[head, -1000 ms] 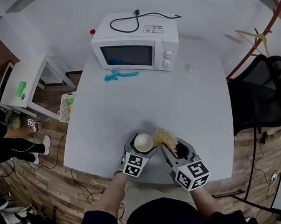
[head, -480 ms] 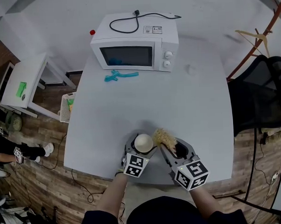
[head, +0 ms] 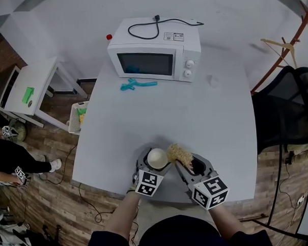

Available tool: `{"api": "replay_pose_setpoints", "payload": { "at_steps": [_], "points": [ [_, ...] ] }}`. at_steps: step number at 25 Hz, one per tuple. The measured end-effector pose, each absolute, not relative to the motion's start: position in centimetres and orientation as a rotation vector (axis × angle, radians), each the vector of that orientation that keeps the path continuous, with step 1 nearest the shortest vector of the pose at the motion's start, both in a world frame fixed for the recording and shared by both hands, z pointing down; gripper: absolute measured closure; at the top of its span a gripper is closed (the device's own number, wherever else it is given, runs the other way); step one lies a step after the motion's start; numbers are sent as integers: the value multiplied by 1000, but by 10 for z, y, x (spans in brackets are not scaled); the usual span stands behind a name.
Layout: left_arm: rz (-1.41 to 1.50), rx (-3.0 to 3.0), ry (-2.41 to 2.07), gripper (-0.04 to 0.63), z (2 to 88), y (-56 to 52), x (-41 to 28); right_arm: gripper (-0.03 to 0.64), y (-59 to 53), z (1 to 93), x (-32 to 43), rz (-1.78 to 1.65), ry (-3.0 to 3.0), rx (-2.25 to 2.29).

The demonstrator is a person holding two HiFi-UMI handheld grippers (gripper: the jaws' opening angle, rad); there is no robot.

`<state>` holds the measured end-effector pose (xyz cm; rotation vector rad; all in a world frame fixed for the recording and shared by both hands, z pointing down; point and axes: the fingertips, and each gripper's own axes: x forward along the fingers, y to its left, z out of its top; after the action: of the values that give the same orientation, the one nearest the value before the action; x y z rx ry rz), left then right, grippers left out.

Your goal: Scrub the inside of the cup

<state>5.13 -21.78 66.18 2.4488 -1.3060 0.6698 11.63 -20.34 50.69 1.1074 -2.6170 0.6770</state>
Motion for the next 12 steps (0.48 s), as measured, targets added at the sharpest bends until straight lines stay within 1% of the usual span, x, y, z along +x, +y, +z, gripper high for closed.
{"api": "replay_pose_setpoints", "payload": {
  "at_steps": [6,12],
  "points": [
    [668,2427,-1396,141,644,-205,32,434,-189,500,95,619,-2648,982],
    [726,2418,-1492,141,627,-185,14,434,-166,487,69,508,-2691,794]
  ]
}}
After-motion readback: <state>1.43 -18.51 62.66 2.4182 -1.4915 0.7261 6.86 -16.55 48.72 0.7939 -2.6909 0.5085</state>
